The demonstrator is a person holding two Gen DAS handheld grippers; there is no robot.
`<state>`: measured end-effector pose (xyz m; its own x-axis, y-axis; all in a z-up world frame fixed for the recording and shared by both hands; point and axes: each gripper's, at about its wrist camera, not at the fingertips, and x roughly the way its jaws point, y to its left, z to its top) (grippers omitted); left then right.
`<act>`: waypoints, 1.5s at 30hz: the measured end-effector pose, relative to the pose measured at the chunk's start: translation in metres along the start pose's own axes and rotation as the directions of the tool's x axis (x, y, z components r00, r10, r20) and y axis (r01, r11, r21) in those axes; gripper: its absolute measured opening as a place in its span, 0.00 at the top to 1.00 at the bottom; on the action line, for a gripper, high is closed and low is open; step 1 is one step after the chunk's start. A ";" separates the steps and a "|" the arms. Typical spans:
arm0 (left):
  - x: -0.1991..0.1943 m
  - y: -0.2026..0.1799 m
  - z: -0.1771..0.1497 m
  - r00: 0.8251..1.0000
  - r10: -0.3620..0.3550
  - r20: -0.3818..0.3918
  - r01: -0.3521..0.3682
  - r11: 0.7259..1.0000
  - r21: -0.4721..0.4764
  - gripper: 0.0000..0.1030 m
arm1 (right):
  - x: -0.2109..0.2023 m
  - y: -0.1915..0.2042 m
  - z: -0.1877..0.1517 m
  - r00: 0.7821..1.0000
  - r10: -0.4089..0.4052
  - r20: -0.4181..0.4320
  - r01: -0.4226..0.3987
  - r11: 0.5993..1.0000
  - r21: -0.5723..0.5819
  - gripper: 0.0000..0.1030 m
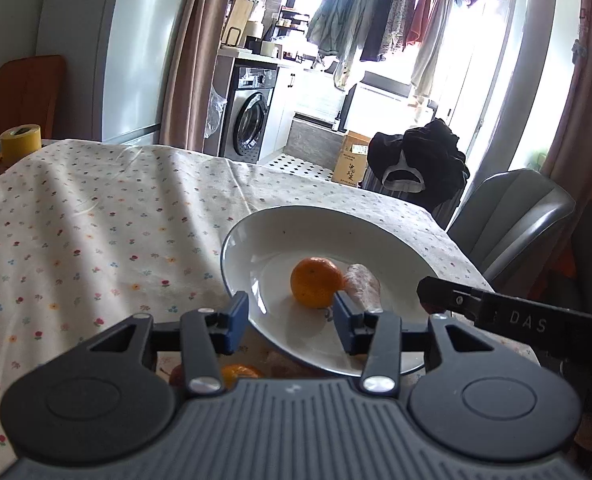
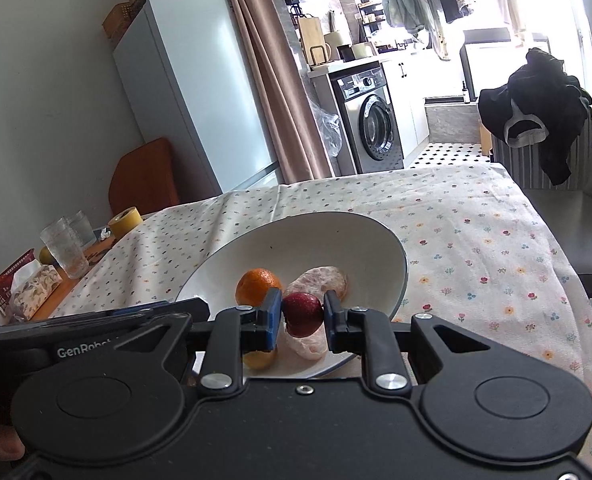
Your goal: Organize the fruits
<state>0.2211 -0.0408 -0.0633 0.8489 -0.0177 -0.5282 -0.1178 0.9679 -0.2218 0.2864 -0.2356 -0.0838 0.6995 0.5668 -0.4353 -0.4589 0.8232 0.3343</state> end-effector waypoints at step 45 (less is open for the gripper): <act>-0.077 0.066 -0.032 0.985 0.170 0.020 -0.168 0.982 -0.082 0.19 | -0.030 0.050 -0.006 0.999 0.003 0.036 0.000 0.996 -0.086 0.26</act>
<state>0.1309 0.0162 -0.0635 0.8267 0.1522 -0.5417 -0.3004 0.9334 -0.1962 0.2390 -0.2116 -0.0595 0.7176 0.5673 -0.4039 -0.5038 0.8233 0.2613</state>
